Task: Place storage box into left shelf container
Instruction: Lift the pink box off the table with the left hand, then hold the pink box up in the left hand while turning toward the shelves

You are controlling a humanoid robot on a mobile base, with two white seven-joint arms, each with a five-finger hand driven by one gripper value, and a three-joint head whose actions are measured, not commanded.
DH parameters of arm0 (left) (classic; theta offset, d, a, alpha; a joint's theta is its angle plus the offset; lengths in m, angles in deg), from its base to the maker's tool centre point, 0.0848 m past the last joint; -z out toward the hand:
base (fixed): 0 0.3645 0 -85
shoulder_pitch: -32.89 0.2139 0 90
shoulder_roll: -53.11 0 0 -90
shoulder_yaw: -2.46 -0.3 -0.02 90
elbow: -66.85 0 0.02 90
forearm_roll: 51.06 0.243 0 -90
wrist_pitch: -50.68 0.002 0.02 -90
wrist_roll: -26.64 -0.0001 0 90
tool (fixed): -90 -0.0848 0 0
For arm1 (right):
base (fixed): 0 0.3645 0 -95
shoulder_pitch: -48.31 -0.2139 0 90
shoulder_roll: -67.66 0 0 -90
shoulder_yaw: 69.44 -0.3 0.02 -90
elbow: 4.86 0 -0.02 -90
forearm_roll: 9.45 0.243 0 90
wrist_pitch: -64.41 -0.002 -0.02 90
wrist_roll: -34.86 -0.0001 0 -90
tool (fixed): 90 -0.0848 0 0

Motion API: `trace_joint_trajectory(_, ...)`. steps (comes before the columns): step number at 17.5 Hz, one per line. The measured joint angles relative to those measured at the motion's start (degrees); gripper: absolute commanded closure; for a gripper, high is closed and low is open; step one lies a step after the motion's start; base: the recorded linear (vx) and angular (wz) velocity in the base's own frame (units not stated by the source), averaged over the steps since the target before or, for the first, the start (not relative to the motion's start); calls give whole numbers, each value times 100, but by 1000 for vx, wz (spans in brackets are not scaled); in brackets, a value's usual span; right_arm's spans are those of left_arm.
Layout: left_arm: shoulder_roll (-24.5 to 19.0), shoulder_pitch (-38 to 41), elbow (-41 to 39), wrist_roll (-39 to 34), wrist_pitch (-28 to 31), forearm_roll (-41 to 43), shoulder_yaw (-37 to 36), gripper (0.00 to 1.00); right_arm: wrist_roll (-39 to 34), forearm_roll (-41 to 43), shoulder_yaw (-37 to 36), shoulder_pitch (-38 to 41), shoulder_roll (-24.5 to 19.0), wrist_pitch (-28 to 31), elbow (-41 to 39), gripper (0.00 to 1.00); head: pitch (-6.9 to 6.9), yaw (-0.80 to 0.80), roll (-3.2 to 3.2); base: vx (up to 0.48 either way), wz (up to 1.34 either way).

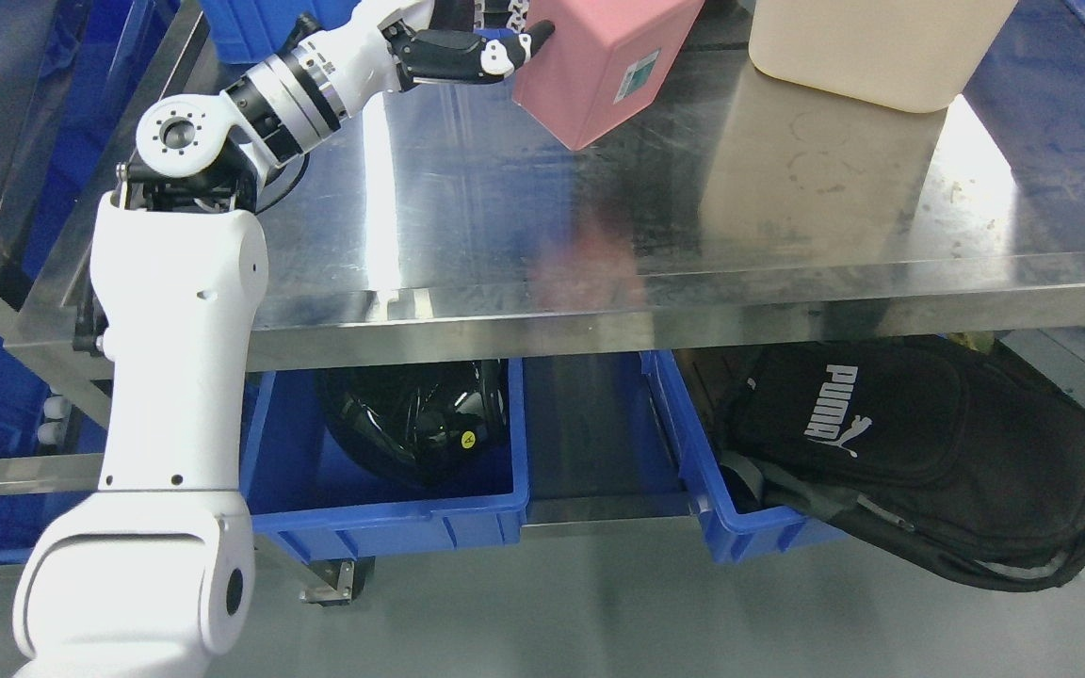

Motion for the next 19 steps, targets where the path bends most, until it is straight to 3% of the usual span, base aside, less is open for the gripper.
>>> trace_joint_trajectory(3, 4, 587, -496, -220, -46, -431, 121, 98, 0, 0, 0, 0, 0, 0, 0, 0, 0, 0, 0, 0, 0)
trace_joint_trajectory(12, 9, 2035, -1582, -1353, -1039, -1151, 212, 98, -1, 0, 0, 2, 0, 0, 0, 0, 0, 0, 0, -3, 157)
trace_joint_trajectory(19, 12, 2838, -2081, -1944, -1796, -1308, -279, 98, -1, 0, 0, 1, 0, 0, 0, 0, 0, 0, 0, -6, 544)
